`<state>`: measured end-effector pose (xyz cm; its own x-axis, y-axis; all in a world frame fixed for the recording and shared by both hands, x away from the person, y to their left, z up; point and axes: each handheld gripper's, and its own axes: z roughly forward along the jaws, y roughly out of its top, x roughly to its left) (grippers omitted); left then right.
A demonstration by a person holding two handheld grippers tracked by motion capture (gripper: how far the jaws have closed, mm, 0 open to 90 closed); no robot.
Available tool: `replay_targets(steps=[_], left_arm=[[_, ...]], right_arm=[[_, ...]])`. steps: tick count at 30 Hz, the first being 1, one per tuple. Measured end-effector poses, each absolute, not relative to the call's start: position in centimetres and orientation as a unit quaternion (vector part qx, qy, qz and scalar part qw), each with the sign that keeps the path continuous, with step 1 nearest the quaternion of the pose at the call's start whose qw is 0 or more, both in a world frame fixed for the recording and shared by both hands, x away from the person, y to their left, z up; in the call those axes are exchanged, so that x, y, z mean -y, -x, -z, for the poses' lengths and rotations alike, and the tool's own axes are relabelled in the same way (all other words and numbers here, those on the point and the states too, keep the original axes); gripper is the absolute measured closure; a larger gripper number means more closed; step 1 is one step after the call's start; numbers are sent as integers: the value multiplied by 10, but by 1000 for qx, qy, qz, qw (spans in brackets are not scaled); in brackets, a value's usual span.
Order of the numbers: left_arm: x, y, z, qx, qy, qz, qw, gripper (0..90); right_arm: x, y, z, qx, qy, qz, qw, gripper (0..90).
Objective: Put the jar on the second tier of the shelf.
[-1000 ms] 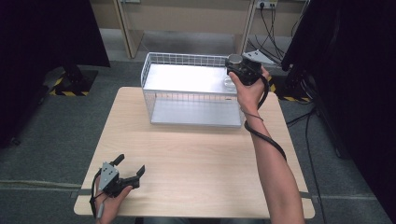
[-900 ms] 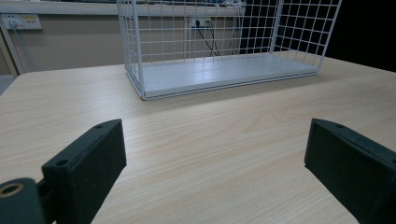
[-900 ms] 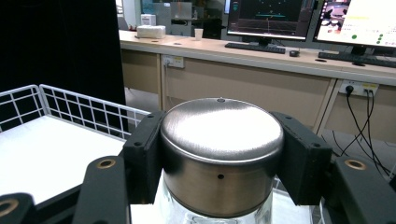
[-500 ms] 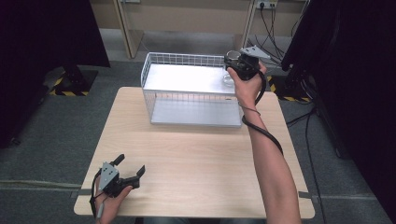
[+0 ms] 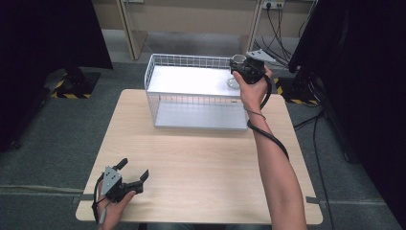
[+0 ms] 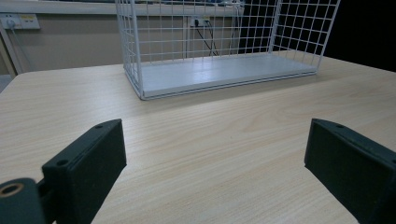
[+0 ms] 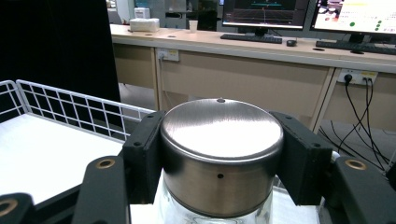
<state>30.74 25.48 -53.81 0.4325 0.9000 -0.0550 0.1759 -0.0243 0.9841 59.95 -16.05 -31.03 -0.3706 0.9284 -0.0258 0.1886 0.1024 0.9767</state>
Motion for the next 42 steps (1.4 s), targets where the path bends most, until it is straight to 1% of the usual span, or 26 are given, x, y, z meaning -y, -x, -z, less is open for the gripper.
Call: replay_targets(steps=[4, 9, 11, 15, 18, 21, 32, 42], left_arm=[[-255, -307, 538, -422, -638, -325, 557, 50], [-255, -307, 538, -421, -638, -325, 556, 50], [-255, -307, 538, -421, -638, -325, 556, 50], [-255, -307, 538, -421, -638, -325, 556, 50], [-255, -308, 538, -421, -639, -325, 556, 50], [-255, -308, 538, -421, -639, -325, 555, 50], [-255, -307, 538, -421, -639, -326, 555, 50], [-254, -308, 538, -421, -640, -326, 554, 50]], right_arm=[[161, -598, 311, -647, -428, -517, 361, 392], [161, -596, 310, -647, -431, -516, 360, 286], [162, -595, 310, -646, -434, -515, 360, 230], [165, -593, 310, -642, -450, -516, 346, 124], [167, -591, 309, -639, -452, -519, 343, 74], [169, -590, 309, -645, -454, -513, 339, 47], [174, -577, 312, -661, -446, -510, 321, 35], [175, -564, 314, -672, -432, -512, 314, 35]])
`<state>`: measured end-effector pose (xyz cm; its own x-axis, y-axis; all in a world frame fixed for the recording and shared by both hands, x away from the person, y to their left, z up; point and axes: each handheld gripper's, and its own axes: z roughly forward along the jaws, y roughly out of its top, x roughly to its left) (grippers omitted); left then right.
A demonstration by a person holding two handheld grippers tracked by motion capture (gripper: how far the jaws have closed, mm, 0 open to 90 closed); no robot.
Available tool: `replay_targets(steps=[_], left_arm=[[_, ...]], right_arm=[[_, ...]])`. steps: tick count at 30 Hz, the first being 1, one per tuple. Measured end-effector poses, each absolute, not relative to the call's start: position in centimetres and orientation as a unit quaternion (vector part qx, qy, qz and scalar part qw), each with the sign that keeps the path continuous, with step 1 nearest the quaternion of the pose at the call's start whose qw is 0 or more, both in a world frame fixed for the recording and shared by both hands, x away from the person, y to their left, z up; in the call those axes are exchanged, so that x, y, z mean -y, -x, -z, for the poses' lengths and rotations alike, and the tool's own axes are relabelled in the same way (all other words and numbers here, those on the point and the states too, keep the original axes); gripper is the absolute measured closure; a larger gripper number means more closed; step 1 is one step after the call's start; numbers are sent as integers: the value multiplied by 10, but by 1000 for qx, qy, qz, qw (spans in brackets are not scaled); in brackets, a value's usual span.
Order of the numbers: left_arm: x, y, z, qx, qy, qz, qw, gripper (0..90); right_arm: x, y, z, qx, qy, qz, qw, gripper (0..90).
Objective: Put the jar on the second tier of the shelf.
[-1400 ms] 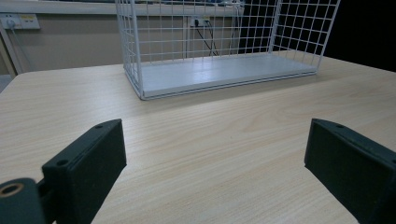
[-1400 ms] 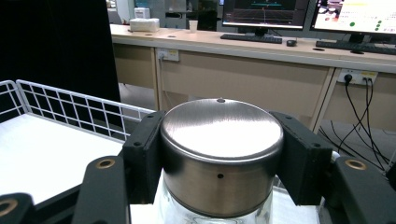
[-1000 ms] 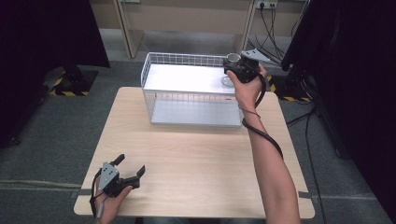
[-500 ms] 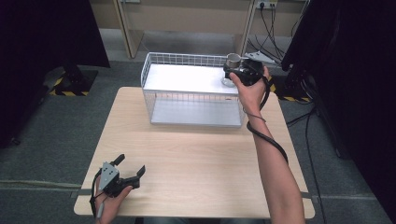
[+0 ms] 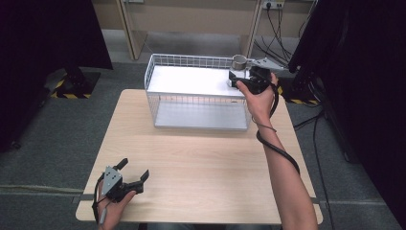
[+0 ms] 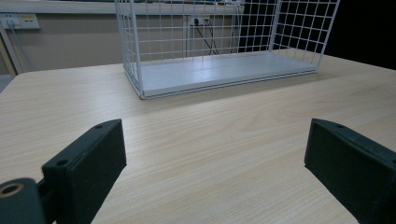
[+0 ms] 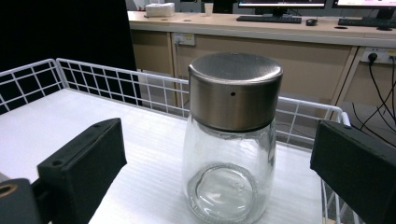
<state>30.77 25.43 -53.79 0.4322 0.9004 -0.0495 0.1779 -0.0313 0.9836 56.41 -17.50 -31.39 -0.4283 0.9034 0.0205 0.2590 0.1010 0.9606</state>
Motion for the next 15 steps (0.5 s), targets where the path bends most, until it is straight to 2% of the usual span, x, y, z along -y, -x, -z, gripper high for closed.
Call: replay_targets(steps=[15], left_arm=[[-254, -308, 538, -422, -640, -326, 554, 50]], right_arm=[[180, -545, 314, -684, -415, -516, 306, 36]])
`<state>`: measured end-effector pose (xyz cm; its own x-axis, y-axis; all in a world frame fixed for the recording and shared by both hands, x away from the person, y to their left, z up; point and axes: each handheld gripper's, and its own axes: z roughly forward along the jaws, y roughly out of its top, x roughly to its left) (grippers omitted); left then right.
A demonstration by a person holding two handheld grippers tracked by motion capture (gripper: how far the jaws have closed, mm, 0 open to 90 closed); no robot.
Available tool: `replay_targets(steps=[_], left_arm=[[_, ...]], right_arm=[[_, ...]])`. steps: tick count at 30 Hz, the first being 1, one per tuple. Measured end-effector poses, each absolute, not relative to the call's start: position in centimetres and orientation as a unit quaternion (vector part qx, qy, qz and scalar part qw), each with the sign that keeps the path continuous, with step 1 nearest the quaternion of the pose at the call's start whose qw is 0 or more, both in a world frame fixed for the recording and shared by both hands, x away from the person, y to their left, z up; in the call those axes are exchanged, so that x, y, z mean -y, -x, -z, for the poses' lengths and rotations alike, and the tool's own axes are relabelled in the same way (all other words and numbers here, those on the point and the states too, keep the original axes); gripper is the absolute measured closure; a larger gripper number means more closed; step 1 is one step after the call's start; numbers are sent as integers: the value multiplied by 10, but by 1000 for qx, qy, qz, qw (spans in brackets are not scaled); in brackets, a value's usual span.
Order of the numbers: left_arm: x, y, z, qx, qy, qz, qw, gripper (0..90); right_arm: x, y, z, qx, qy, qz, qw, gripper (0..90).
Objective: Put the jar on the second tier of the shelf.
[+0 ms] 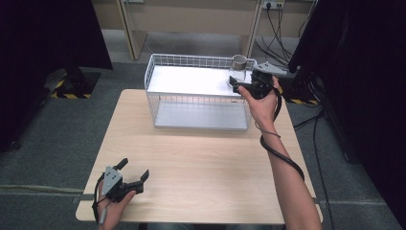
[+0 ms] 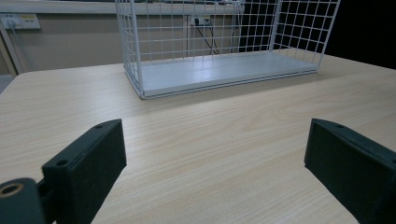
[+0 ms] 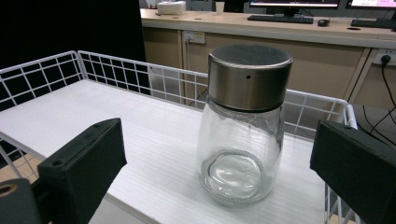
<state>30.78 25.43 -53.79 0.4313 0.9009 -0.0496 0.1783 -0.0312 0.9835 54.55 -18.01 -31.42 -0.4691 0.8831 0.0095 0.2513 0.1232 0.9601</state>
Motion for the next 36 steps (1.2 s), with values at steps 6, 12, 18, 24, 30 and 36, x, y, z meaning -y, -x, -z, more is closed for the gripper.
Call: replay_targets(steps=[6, 12, 18, 24, 30, 36], left_arm=[[-254, -308, 538, -422, -640, -327, 553, 50], [-254, -308, 538, -422, -640, -327, 553, 50], [-254, -308, 538, -422, -640, -327, 553, 50], [-254, -308, 538, -422, -640, -328, 552, 50], [-254, -308, 538, -422, -641, -327, 552, 50], [-254, -308, 538, -422, -641, -328, 551, 50]], right_arm=[[184, -539, 316, -686, -410, -517, 306, 36], [185, -530, 321, -692, -403, -516, 305, 37], [185, -521, 327, -694, -396, -519, 304, 37], [185, -515, 332, -696, -392, -521, 301, 37], [187, -509, 337, -697, -389, -523, 299, 37], [190, -503, 345, -698, -389, -525, 293, 37]])
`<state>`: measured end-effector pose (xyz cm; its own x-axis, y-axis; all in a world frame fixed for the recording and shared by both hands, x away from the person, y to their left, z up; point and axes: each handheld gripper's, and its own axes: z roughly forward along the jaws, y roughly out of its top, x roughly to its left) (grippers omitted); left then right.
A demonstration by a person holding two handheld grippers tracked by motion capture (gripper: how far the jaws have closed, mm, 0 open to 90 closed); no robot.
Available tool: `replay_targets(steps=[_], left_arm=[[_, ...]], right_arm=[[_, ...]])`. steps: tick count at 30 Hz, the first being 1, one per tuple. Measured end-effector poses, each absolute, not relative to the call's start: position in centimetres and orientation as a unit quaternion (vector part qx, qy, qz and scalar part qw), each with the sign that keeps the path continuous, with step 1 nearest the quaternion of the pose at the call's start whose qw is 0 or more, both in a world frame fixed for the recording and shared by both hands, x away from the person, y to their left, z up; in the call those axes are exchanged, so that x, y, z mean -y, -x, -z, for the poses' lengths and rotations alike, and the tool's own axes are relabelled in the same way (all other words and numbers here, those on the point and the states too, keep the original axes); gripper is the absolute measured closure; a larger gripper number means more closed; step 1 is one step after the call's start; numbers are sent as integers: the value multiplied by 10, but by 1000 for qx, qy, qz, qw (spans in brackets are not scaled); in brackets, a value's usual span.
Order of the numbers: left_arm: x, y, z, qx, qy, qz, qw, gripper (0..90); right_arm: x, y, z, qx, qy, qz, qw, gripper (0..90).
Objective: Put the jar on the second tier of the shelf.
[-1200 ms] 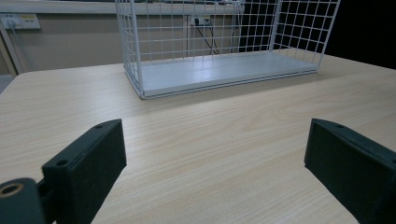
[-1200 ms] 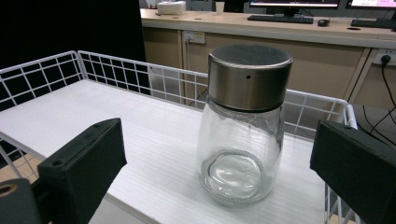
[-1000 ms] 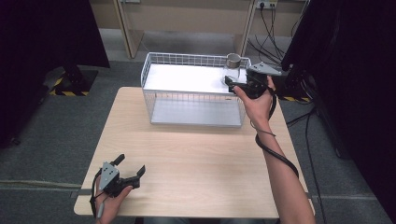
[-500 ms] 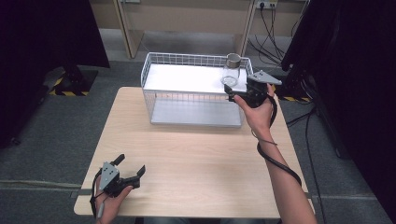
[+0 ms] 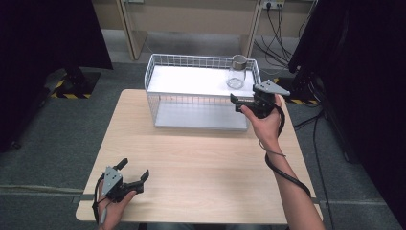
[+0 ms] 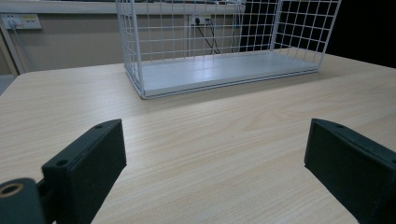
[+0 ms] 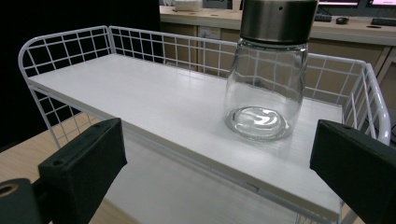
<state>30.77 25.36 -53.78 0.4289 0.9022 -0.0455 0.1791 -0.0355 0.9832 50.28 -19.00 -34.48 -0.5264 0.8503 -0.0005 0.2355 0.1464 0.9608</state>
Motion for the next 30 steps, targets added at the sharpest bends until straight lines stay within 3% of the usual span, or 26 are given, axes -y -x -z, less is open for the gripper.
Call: replay_targets(steps=[30], left_arm=[[-253, -308, 538, -423, -641, -329, 549, 50]], right_arm=[[212, -466, 385, -708, -389, -520, 278, 37]])
